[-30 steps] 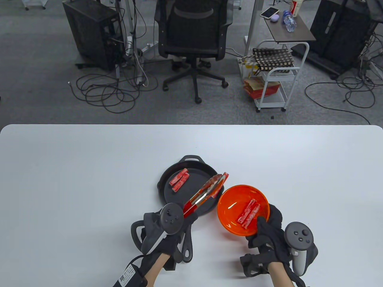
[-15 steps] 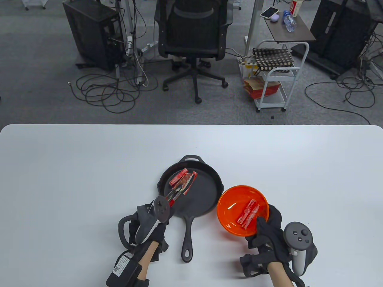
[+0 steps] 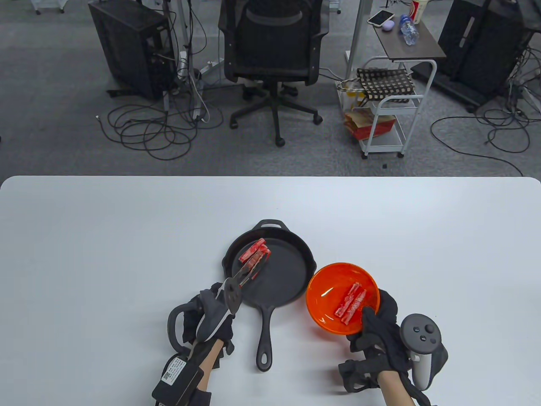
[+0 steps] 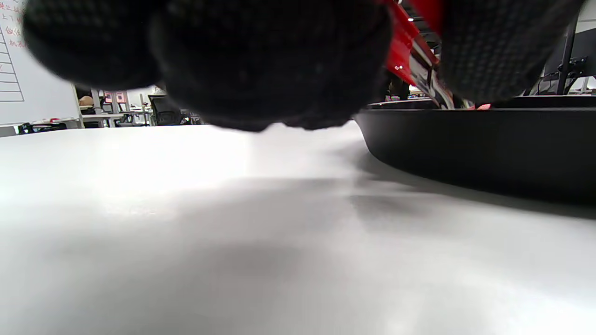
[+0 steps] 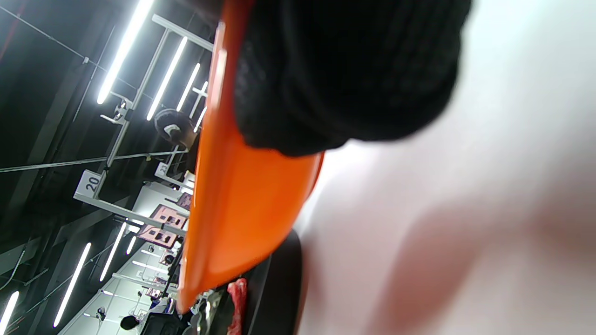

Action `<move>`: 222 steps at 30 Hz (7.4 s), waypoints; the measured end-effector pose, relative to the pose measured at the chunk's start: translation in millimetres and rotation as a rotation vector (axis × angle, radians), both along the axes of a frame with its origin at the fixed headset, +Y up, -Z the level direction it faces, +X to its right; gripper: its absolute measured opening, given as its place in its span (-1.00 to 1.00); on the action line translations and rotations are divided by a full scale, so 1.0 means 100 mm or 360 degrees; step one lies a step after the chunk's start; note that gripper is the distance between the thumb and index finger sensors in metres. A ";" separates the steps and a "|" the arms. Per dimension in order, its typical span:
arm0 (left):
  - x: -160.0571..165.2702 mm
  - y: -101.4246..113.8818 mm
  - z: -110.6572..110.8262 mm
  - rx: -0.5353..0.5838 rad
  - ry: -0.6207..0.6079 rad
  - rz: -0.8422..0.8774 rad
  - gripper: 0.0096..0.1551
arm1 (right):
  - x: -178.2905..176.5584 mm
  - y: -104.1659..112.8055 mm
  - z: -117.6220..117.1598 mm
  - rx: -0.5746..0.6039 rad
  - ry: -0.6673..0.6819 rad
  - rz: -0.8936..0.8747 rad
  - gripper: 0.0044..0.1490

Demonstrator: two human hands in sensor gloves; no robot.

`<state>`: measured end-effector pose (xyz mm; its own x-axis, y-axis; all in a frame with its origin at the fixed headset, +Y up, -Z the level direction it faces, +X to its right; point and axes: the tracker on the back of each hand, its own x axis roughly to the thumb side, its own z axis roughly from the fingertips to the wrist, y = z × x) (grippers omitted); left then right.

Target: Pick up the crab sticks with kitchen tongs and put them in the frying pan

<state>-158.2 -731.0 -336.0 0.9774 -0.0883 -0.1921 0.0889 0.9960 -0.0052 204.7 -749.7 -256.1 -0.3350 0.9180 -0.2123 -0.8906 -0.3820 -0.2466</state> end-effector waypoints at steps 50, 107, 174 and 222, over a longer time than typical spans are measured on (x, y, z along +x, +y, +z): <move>0.65 0.51 0.52 0.0159 -0.0441 0.0322 -0.03 | 0.00 0.00 -0.01 -0.0003 0.0004 0.0000 -0.23; 0.91 0.56 0.70 0.0014 -0.0644 0.0469 -0.10 | 0.00 -0.01 -0.01 0.0006 0.0017 -0.0016 -0.24; 0.13 0.04 0.07 -0.0138 -0.0036 0.0018 -0.09 | -0.02 -0.01 -0.01 -0.0009 0.0030 0.0004 -0.24; 0.94 0.54 0.71 -0.0081 -0.0701 0.0383 -0.05 | -0.02 -0.01 -0.01 -0.0009 0.0030 0.0004 -0.24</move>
<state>-64.7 -677.4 -265.0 0.9584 0.1512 0.2419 -0.1387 0.9880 -0.0680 202.2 -750.5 -257.3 -0.3411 0.9160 -0.2114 -0.8942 -0.3855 -0.2276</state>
